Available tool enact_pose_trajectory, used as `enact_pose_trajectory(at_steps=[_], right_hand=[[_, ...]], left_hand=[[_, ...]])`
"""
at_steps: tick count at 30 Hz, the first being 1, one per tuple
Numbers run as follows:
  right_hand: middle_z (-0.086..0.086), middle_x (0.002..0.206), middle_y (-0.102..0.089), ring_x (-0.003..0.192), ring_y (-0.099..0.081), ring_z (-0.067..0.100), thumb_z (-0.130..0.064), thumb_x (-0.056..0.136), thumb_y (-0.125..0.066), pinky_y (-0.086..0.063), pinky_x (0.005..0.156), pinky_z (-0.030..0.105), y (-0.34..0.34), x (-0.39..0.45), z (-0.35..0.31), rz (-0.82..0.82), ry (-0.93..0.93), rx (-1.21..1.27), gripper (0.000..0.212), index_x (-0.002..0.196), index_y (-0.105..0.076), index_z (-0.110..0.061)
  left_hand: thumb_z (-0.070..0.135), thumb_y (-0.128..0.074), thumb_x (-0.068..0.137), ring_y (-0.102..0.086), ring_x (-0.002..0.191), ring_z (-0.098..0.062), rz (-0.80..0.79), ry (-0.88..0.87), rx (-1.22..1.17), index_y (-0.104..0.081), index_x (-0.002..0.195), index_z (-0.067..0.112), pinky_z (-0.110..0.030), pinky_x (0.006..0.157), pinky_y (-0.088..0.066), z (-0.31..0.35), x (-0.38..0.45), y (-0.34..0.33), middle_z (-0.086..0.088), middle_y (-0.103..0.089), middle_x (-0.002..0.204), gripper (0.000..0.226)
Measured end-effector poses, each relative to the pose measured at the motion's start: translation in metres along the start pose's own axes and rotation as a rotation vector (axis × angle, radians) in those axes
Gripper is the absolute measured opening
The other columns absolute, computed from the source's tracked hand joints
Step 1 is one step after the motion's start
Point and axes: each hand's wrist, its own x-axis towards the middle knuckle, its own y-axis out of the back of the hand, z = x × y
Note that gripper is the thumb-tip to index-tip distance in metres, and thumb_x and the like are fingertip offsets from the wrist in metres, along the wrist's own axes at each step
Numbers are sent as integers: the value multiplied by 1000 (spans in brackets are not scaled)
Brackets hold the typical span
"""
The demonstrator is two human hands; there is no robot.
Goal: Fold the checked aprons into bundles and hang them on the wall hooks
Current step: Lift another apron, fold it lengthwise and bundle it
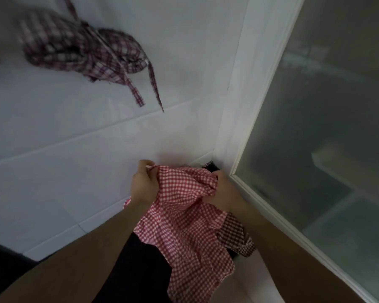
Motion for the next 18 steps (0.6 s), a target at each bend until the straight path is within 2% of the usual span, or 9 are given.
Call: enact_pose_trajectory(at_steps=[2,5,7,9,12,14,15,16,18], right_hand=[[-1,96,-62,86,-62,17,-46,94,-59,-52,75,31,21,-4,-13,-27,-67,-200,31,93,-63,-16],[6,91,-69,85,-67,23,-55,95,-56,-52,70,31,49,-12,-36,-76,-103,-277,47,89,-70,-10],[8,102,-72,92,-70,24,-56,92,-61,-59,83,40,68,-19,-52,-2,-95,-82,45,102,-74,-14],[5,102,-73,85,-70,17,-45,91,-67,-62,78,43,80,-34,-73,96,-119,230,24,94,-72,-22],[7,102,-73,78,-70,13,-25,95,-66,-61,62,30,85,-50,-102,201,-67,576,9,98,-69,-17],[9,101,-75,81,-72,16,-21,95,-66,-60,64,29,83,-63,-124,241,24,685,19,109,-70,-9],[9,102,-76,84,-72,18,-20,95,-67,-60,68,31,81,-70,-135,246,70,709,21,112,-70,-9],[8,103,-76,87,-72,20,-19,95,-66,-60,72,33,78,-77,-143,241,113,722,21,113,-70,-10],[6,107,-76,92,-73,21,-17,95,-66,-61,78,36,73,-92,-159,221,182,731,21,115,-70,-12]], left_hand=[[15,-47,102,-64,84,-26,29,-60,-40,-53,122,14,-36,77,-52,8,-1,14,-6,-68,90,20],[19,-46,102,-67,84,-24,48,-119,-61,-56,119,22,-40,79,-56,8,-5,37,-6,-71,92,20],[17,-51,100,-66,81,-21,85,-162,-60,-60,111,19,-40,78,-56,12,-9,52,-2,-70,88,15],[16,-59,96,-63,75,-16,52,-195,-57,-63,99,14,-38,75,-55,20,-15,66,1,-68,82,6],[31,-73,82,-66,79,-17,-478,-107,-27,-66,88,13,-34,74,-55,41,-26,88,-1,-69,86,21],[42,-74,85,-69,91,-17,-956,11,158,-69,101,15,-30,79,-57,58,-35,101,0,-70,101,31],[48,-72,86,-68,96,-16,-1055,7,221,-68,110,18,-30,84,-56,64,-38,104,2,-69,110,38],[55,-71,84,-66,101,-13,-1037,-42,231,-64,120,20,-30,91,-53,69,-40,106,5,-65,120,50],[65,-76,72,-53,117,-9,-720,-206,111,-44,141,22,-34,105,-43,82,-43,110,9,-50,136,87]])
